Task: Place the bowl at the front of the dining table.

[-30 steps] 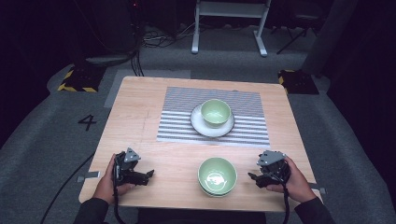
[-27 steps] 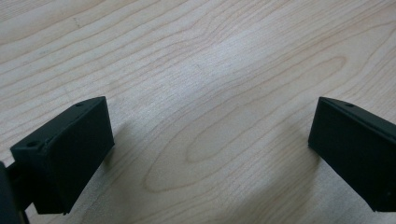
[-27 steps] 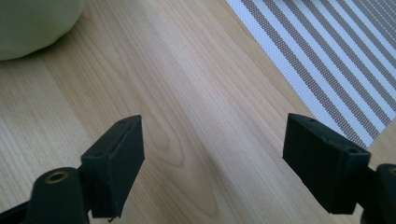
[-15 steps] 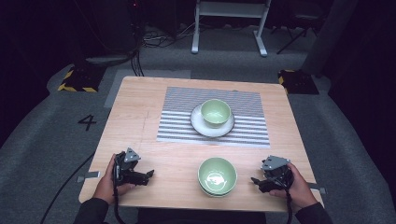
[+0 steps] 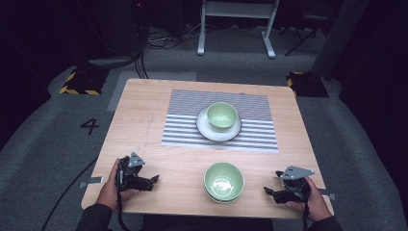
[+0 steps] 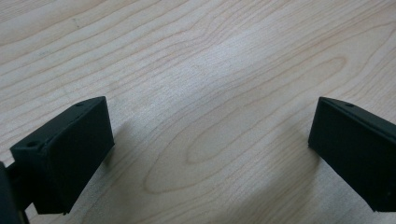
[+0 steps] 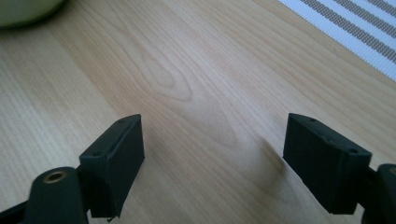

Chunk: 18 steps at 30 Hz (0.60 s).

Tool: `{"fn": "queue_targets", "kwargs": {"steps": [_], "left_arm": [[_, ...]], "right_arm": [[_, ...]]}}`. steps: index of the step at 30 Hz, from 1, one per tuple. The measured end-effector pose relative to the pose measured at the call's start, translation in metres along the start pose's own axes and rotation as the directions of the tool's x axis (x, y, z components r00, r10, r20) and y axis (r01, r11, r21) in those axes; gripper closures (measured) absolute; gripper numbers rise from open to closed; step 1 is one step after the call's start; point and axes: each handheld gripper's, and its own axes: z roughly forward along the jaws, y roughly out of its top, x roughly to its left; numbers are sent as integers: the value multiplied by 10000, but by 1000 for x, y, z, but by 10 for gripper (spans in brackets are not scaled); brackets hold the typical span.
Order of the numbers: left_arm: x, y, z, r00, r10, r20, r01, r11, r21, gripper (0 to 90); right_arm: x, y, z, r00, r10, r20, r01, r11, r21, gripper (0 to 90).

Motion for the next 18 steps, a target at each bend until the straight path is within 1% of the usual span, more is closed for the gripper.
{"fn": "queue_targets", "kwargs": {"steps": [3,8,13,18], "left_arm": [[0,0,0,10000,-13,-10,13,10000,17,0],[0,0,0,10000,-13,-8,13,10000,19,0],[0,0,0,10000,-8,-11,8,10000,21,0],[0,1,0,10000,-51,3,51,10000,7,0]], "right_arm": [[-3,-9,-3,9996,235,-127,-239,9993,-292,178],[-7,-24,-10,9974,725,12,-722,9947,-733,155],[-10,-32,-17,9933,1100,350,-1073,9916,-719,150],[-11,-33,-17,9921,1182,414,-1151,9908,-712,143]]}}
